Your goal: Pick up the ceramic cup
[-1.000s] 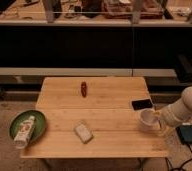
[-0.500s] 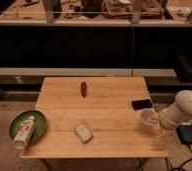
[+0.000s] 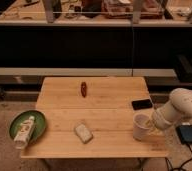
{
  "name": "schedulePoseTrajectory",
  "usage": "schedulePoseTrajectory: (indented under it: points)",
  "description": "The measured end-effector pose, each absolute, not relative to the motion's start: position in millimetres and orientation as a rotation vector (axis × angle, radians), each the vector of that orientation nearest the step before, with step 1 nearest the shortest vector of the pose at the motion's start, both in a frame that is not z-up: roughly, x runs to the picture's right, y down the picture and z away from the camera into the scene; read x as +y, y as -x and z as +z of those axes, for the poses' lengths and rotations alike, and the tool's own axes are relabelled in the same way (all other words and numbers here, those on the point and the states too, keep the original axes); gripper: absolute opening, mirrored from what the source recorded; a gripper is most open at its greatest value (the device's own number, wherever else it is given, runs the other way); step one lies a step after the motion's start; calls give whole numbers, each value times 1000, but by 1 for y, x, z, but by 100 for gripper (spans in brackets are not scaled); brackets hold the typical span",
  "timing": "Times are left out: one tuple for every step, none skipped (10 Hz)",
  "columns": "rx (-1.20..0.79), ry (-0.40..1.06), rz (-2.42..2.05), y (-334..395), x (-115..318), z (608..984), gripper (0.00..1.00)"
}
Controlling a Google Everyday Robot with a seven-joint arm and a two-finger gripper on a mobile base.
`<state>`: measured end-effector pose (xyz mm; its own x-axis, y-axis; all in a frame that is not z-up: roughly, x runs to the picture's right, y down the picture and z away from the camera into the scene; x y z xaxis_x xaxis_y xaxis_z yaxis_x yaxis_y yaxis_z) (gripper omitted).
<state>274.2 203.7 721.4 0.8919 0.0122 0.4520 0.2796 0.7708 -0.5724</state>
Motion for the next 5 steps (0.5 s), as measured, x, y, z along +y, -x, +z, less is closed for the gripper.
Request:
schedulePoseTrajectory:
  points:
    - [-461, 663, -146, -268, 190, 712, 0]
    - [-464, 644, -145, -266, 181, 706, 0]
    - [-469, 618, -146, -263, 170, 698, 0]
    - [-477, 590, -149, -262, 158, 689, 0]
    - [-488, 567, -152, -260, 150, 680, 0]
